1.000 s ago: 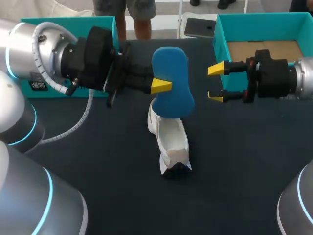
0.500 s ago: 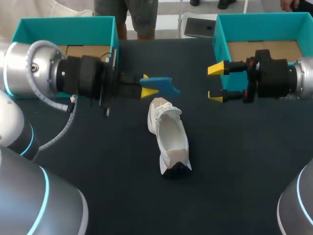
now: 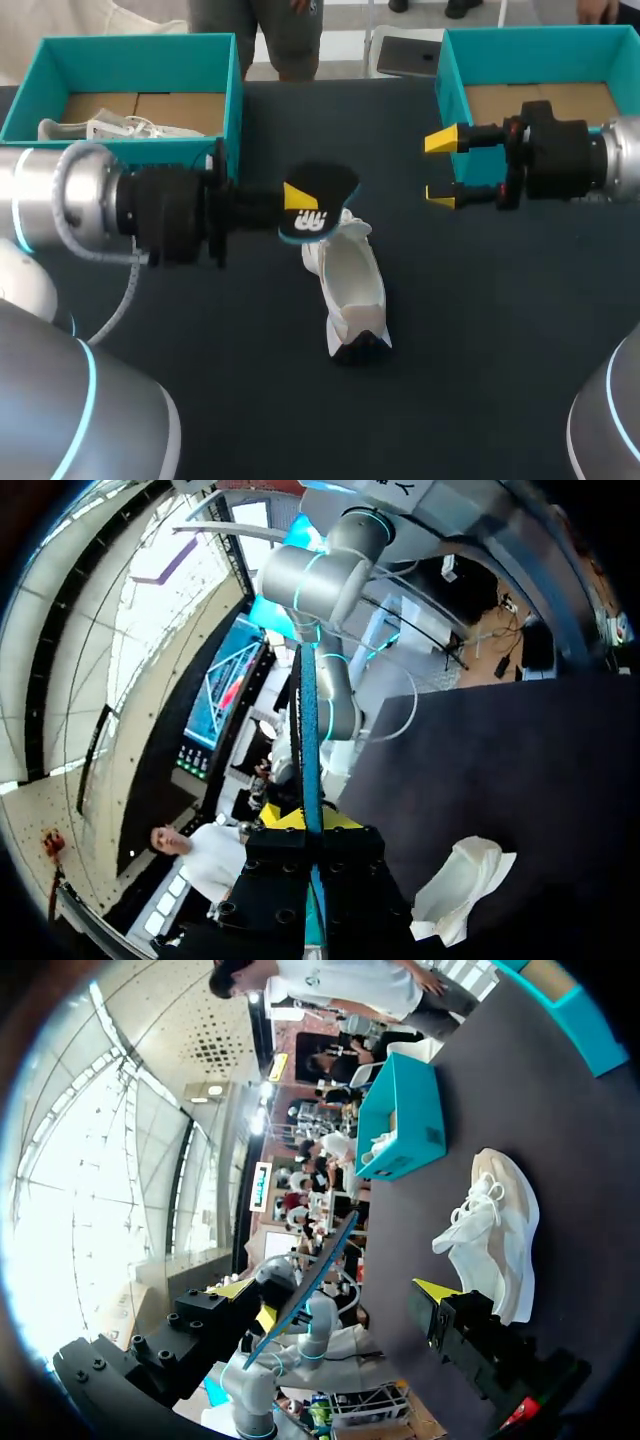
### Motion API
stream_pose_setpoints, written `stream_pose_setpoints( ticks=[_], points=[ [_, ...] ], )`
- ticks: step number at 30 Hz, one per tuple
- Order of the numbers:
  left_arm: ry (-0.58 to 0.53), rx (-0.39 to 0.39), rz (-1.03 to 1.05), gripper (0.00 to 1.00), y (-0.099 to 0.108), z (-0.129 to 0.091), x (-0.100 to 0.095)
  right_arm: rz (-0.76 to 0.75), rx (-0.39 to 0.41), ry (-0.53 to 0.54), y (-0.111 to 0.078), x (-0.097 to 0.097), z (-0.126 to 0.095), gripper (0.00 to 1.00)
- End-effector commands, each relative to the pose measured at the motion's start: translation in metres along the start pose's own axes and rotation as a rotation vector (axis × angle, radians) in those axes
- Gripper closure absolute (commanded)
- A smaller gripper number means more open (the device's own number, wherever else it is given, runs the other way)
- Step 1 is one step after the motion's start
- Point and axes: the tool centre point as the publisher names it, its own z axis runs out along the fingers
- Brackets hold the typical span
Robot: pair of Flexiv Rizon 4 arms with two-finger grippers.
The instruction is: Take the shoe out of the shoebox, open the shoe tongue, remove and reinsert the insole, then place the shoe into the shoebox
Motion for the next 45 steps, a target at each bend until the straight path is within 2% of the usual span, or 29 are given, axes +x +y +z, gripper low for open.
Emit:
stream_pose_setpoints(
  ticks=[1,15,22,34,35,37,38,40,42,45],
  points=[
    [-0.090,0.010,0.362,1.00,0.002,-0.004,0.011,0.000,-0.002,-0.002,0.000,0.000,0.002,0.00],
    [-0.089,-0.021,0.350,1.00,0.022,0.001,0.015,0.000,-0.002,-0.002,0.000,0.000,0.002,0.00],
    [-0.082,-0.034,0.361,1.00,0.034,0.020,0.022,0.012,0.045,0.018,0.001,-0.002,0.019,0.00],
    [-0.094,0.004,0.448,1.00,0.044,0.058,0.027,0.016,0.088,0.044,-0.002,0.001,0.044,0.00],
    [-0.093,0.006,0.446,1.00,0.045,0.061,0.027,0.010,0.091,0.046,-0.002,0.003,0.046,0.04],
    [-0.085,0.014,0.449,1.00,0.045,0.065,0.029,0.002,0.103,0.052,-0.002,0.005,0.050,0.24],
    [-0.082,0.018,0.449,1.00,0.045,0.068,0.030,0.001,0.108,0.055,-0.002,0.005,0.052,0.29],
    [-0.081,0.021,0.447,1.00,0.044,0.072,0.030,0.001,0.111,0.056,-0.001,0.005,0.053,0.29],
    [-0.082,0.021,0.445,1.00,0.045,0.077,0.028,0.000,0.115,0.062,-0.001,0.004,0.056,0.34],
    [-0.081,0.017,0.448,1.00,0.045,0.081,0.026,0.001,0.120,0.068,-0.002,0.003,0.059,0.47]
  ],
)
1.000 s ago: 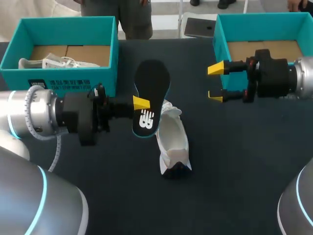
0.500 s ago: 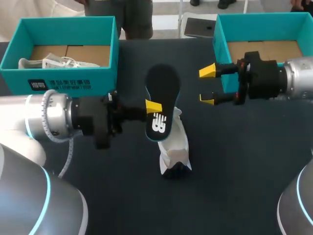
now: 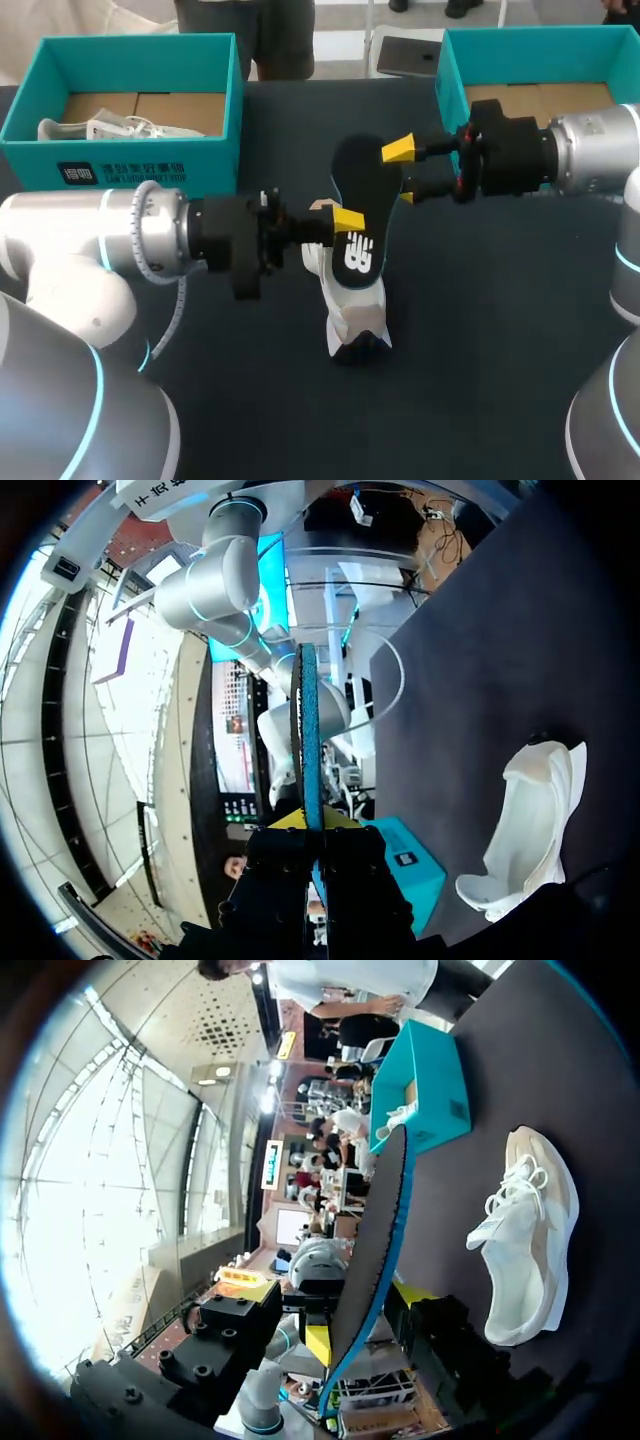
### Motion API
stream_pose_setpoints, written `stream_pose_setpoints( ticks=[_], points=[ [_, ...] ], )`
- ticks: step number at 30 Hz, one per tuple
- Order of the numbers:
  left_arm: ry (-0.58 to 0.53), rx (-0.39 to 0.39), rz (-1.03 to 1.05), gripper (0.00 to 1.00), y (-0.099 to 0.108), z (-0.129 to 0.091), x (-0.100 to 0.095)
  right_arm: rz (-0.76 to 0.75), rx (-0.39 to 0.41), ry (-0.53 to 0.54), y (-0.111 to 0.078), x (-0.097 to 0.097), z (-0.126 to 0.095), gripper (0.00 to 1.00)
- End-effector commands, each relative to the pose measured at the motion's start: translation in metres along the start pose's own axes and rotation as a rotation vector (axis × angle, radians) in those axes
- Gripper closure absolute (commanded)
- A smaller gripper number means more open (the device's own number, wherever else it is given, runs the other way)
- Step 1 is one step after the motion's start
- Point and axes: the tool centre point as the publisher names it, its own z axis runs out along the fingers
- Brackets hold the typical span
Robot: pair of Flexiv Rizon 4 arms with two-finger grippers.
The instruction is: Take the shoe out of the shoebox, open the shoe tongue, remove and reinsert the insole, then place the shoe into the shoebox
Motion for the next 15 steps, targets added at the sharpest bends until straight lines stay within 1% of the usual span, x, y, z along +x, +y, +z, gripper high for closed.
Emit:
stream_pose_setpoints(
  ticks=[1,6,11,12,15],
  points=[
    [0.002,-0.005,0.011,1.00,0.0071,0.0171,-0.0007,0.001,0.005,0.009,0.0044,-0.0049,0.0080,0.51],
    [0.006,-0.001,0.019,1.00,0.0080,0.0182,-0.0009,0.000,-0.007,0.016,0.0015,-0.0067,0.0080,0.54],
    [0.011,0.005,0.039,1.00,0.0113,0.0187,0.0007,0.000,-0.008,0.020,0.0015,-0.0070,0.0080,0.66],
    [0.013,0.007,0.045,1.00,0.0119,0.0185,0.0012,0.000,-0.007,0.019,0.0015,-0.0070,0.0080,0.72],
    [0.025,0.014,0.065,1.00,0.0131,0.0168,0.0035,0.002,-0.009,0.018,0.0018,-0.0074,0.0080,0.98]
  ],
)
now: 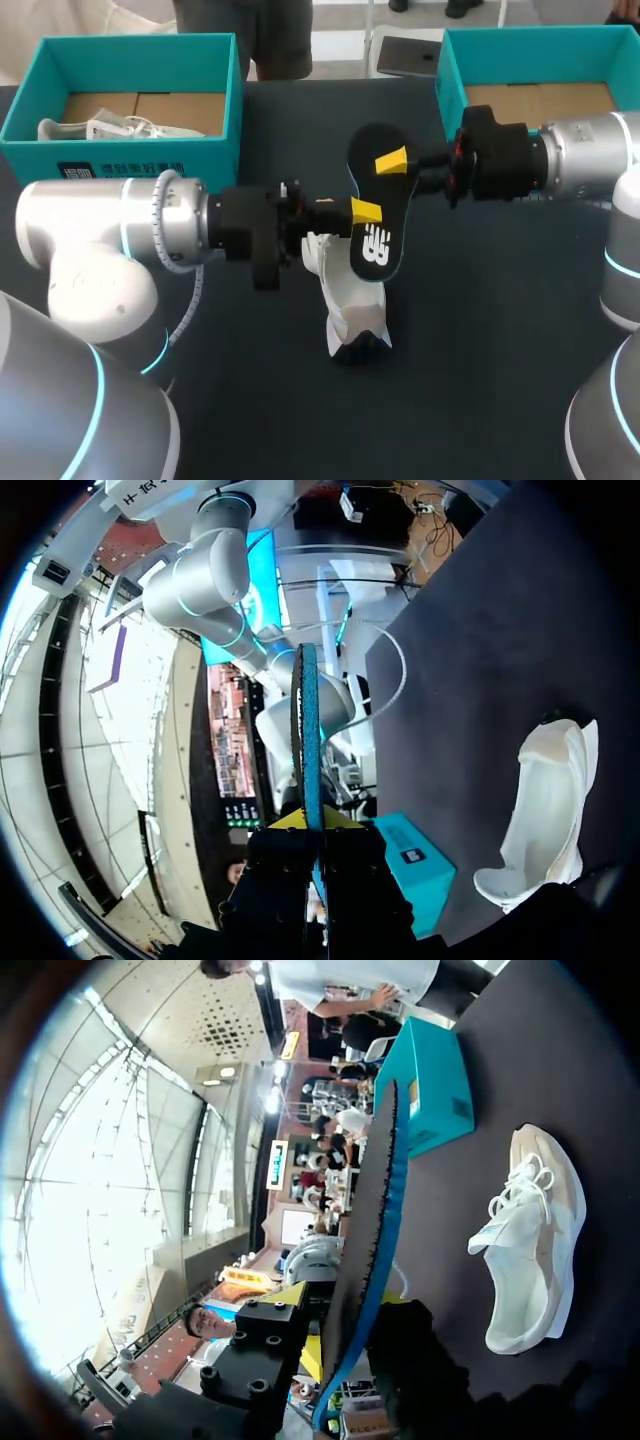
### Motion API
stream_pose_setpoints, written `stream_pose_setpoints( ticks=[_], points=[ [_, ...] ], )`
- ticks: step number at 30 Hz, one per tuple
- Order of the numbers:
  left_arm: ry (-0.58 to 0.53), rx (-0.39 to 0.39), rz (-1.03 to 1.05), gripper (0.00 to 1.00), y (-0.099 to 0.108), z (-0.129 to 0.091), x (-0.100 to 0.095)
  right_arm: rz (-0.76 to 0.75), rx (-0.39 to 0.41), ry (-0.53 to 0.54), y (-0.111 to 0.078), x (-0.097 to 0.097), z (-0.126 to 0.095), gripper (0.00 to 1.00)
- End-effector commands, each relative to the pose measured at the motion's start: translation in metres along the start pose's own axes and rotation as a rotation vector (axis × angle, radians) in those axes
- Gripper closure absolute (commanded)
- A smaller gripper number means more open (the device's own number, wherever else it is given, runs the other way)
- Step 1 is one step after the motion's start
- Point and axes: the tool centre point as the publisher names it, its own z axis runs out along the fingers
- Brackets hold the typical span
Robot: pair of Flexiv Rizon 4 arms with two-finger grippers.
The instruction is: Take the shoe out of the shoebox, open the shoe tongue, remove and reinsert the insole, then place the shoe into the shoebox
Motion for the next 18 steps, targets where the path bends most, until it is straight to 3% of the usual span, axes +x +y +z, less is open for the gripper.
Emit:
stream_pose_setpoints(
  ticks=[1,10,11,12,13,18],
  points=[
    [0.003,0.005,-0.004,1.00,0.003,-0.001,0.003,0.002,-0.002,-0.004,0.000,0.000,0.002,1.00],
    [-0.020,-0.021,-0.057,1.00,-0.004,-0.008,0.001,0.000,-0.003,-0.009,0.002,-0.004,0.002,1.00],
    [-0.018,-0.027,-0.080,0.94,-0.005,-0.011,-0.001,0.001,-0.003,-0.008,0.002,-0.005,0.002,1.00],
    [-0.024,-0.032,-0.084,0.26,-0.005,-0.014,-0.002,0.004,-0.004,-0.007,0.002,-0.007,0.001,1.00],
    [-0.025,-0.041,-0.086,0.00,-0.004,-0.018,-0.003,0.007,-0.006,-0.005,0.002,-0.008,0.000,1.00],
    [0.016,-0.061,-0.111,0.00,0.002,-0.042,-0.002,0.021,-0.011,0.003,0.001,-0.014,-0.004,1.00]
  ],
)
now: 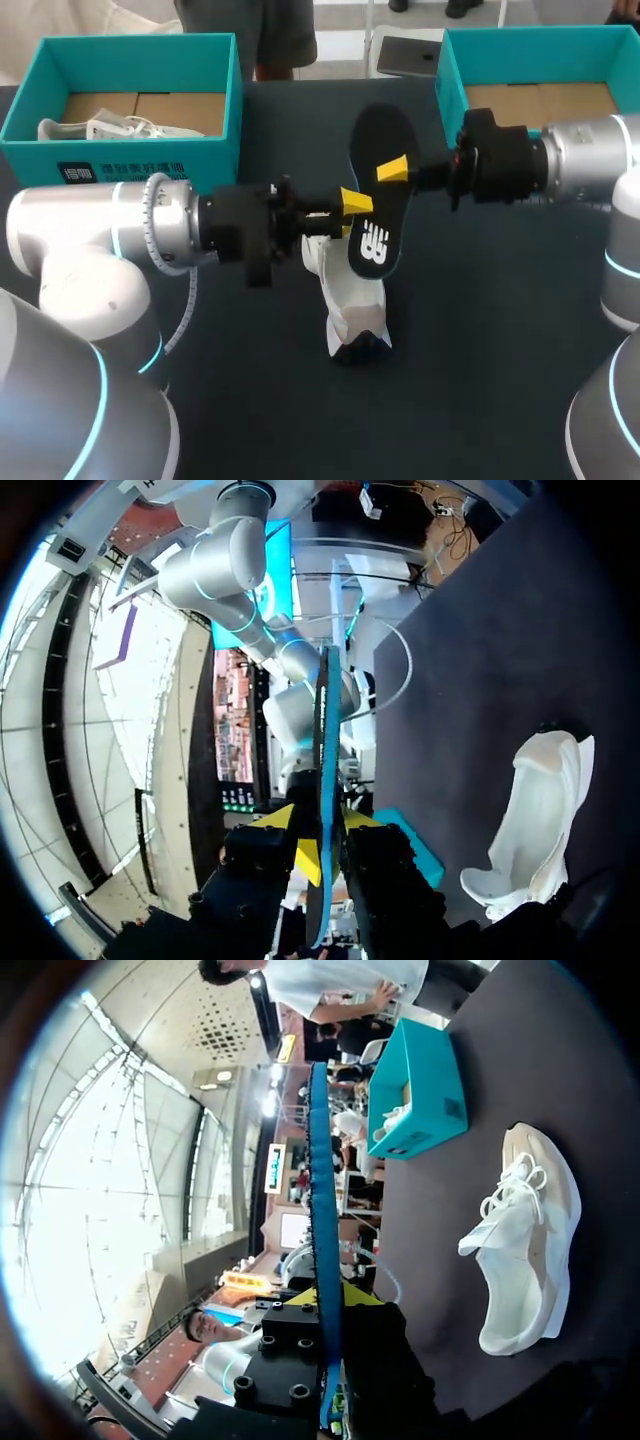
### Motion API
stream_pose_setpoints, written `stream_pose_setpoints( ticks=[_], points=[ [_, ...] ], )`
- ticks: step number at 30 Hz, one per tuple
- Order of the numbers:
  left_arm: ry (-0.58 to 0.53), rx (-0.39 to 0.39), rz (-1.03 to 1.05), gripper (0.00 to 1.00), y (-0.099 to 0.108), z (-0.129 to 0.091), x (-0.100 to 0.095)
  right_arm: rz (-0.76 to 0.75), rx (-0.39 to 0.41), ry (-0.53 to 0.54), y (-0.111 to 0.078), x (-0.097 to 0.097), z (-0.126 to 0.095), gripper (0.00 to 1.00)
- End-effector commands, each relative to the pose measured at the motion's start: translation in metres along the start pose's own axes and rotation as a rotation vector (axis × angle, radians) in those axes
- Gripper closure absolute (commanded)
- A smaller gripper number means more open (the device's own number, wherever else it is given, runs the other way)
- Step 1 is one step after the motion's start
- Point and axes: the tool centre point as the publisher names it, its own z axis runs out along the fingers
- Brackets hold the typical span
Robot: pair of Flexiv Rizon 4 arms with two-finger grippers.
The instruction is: Take the shoe out of the shoebox, open the shoe tongue, remove and reinsert the insole, then place the shoe into the shoebox
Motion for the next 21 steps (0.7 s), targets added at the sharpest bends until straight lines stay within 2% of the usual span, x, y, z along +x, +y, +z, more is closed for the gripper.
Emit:
stream_pose_setpoints(
  ticks=[1,5,9,21],
  points=[
    [0.035,-0.026,-0.009,0.00,-0.003,-0.030,-0.004,0.005,0.000,0.009,-0.001,-0.006,-0.002,1.00],
    [0.060,-0.048,-0.015,0.00,0.005,-0.041,-0.011,0.014,0.002,0.014,-0.001,-0.011,-0.003,1.00],
    [0.167,-0.037,-0.035,0.00,0.012,-0.047,-0.017,0.017,0.003,0.021,-0.001,-0.016,-0.004,1.00],
    [0.811,0.072,-0.081,0.00,0.020,-0.050,-0.020,0.012,0.003,0.036,-0.005,-0.023,0.005,1.00]
  ],
)
